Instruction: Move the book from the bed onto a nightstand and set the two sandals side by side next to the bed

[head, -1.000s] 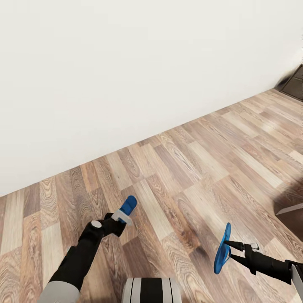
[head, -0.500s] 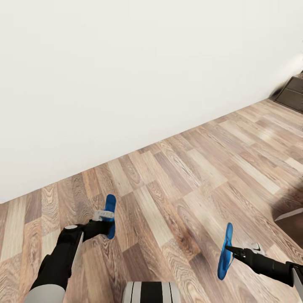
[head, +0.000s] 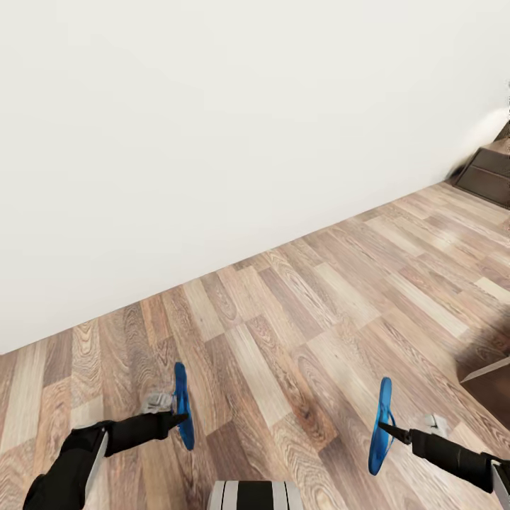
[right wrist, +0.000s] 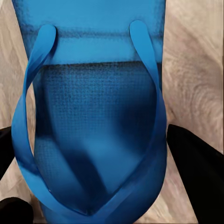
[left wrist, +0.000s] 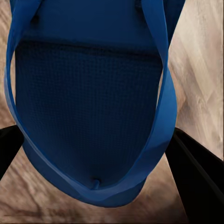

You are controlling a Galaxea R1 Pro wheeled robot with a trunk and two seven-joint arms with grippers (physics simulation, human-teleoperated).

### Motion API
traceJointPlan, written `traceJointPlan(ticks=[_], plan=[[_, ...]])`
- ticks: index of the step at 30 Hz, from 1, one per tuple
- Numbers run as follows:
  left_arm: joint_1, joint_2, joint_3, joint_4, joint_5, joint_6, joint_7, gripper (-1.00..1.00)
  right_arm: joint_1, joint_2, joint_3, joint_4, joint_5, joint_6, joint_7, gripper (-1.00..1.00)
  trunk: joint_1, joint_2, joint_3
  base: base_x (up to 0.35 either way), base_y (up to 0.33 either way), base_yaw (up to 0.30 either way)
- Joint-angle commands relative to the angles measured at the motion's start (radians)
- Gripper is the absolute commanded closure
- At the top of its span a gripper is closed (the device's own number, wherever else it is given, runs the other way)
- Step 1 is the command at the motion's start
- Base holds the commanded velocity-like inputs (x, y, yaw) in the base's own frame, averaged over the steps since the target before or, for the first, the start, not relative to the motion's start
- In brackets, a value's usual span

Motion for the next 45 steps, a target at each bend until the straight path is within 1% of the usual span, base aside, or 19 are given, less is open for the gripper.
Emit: traceJointPlan(ticks=[1,3,5,8,10,17,29,45], plan=[[0.005,0.012,0.011,0.027,-0.002,-0.01,-0.025,1.0,-0.001,0.001,-0.006,0.019,0.007,-0.035,0.006,1.0,-0.001,0.0,0.003,0.0,0.0,0.0],[0.012,0.038,0.029,0.082,-0.002,-0.061,-0.045,1.0,-0.001,0.001,-0.007,0.052,0.007,-0.078,0.006,1.0,-0.002,0.0,0.011,0.0,0.0,0.0],[0.015,0.055,0.05,0.145,-0.002,-0.113,-0.052,1.0,0.0,0.001,-0.007,0.083,0.007,-0.099,0.006,1.0,-0.002,0.001,0.019,0.0,0.0,0.0],[0.017,0.065,0.069,0.226,-0.003,-0.157,-0.052,1.0,0.0,0.001,-0.007,0.126,0.007,-0.115,0.004,1.0,-0.004,0.002,0.03,0.0,0.0,0.0],[0.017,0.066,0.073,0.242,-0.003,-0.163,-0.052,1.0,0.0,0.001,-0.007,0.137,0.007,-0.117,0.005,1.0,-0.005,0.002,0.038,0.0,0.0,0.0],[0.016,0.066,0.074,0.253,-0.003,-0.169,-0.051,1.0,0.0,0.001,-0.007,0.146,0.007,-0.12,0.001,1.0,-0.008,0.004,0.065,0.0,0.0,0.0],[0.016,0.066,0.074,0.253,-0.003,-0.17,-0.054,1.0,0.0,0.001,-0.007,0.148,0.007,-0.118,0.002,1.0,-0.008,0.004,0.065,0.0,0.0,0.0],[0.017,0.066,0.074,0.253,-0.003,-0.169,-0.053,1.0,0.0,0.001,-0.007,0.148,0.007,-0.118,-0.002,1.0,-0.015,0.007,0.127,0.0,0.0,0.0]])
